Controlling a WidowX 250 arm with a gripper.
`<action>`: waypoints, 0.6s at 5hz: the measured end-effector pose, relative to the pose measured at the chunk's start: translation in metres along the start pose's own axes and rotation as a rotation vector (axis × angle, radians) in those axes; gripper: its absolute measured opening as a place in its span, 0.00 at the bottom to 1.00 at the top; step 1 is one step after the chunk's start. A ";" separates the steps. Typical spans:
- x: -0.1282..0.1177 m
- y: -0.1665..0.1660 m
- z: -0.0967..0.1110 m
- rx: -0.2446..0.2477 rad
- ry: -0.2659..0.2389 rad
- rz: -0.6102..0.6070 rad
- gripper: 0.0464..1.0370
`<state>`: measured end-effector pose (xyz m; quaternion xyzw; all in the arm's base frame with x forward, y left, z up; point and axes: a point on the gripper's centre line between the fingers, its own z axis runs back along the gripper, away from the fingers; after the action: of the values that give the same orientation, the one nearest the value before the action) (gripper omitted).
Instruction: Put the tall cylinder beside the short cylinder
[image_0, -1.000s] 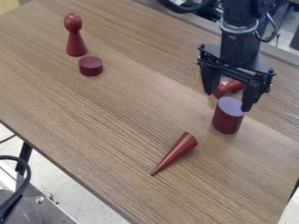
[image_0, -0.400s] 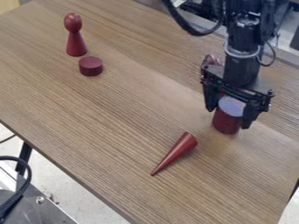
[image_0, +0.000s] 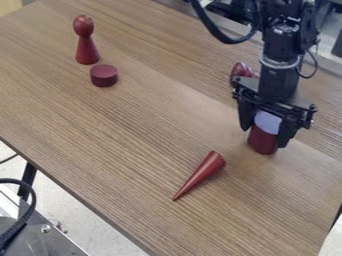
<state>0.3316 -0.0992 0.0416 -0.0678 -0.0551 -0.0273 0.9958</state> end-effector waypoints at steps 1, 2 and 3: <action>-0.014 0.011 0.009 0.031 -0.013 0.079 0.75; -0.017 0.035 0.054 0.085 -0.149 0.260 0.75; -0.012 0.066 0.082 0.120 -0.266 0.331 0.75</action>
<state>0.3149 -0.0217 0.1124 -0.0196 -0.1756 0.1489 0.9729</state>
